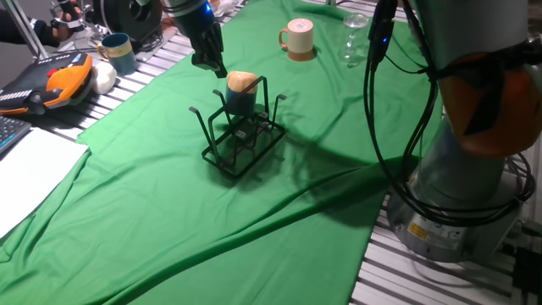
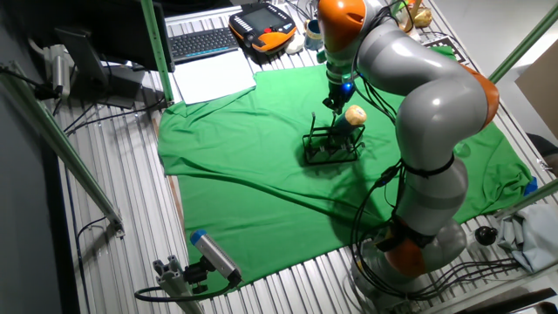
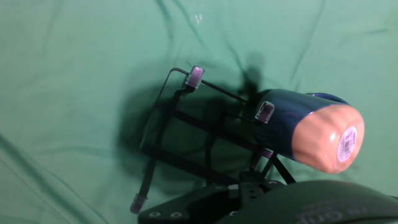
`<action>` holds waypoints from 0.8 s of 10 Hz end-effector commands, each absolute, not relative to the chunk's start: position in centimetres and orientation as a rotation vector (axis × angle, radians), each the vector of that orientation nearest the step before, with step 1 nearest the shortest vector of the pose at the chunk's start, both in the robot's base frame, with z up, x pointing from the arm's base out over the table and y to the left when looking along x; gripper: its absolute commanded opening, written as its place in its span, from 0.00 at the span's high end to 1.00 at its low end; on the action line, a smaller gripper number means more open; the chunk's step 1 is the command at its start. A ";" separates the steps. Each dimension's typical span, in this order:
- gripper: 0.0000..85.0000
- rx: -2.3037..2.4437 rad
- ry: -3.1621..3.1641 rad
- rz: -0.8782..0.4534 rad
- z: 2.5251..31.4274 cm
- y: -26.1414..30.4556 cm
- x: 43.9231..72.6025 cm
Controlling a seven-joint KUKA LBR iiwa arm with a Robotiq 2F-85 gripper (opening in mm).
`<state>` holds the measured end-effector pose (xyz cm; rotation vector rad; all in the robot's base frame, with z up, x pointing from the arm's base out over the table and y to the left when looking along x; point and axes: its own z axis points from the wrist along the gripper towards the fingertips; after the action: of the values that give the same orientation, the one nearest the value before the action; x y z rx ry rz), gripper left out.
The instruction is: Take the cup off the cup rack
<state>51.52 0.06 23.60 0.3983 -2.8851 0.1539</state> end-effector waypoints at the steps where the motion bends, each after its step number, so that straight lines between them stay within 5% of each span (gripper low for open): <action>1: 1.00 0.387 -2.887 0.155 23.6 0.1 51.5; 8: 1.00 0.268 -2.908 0.177 23.6 0.0 51.6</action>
<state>51.57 0.03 23.63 0.2646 -2.9084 0.1770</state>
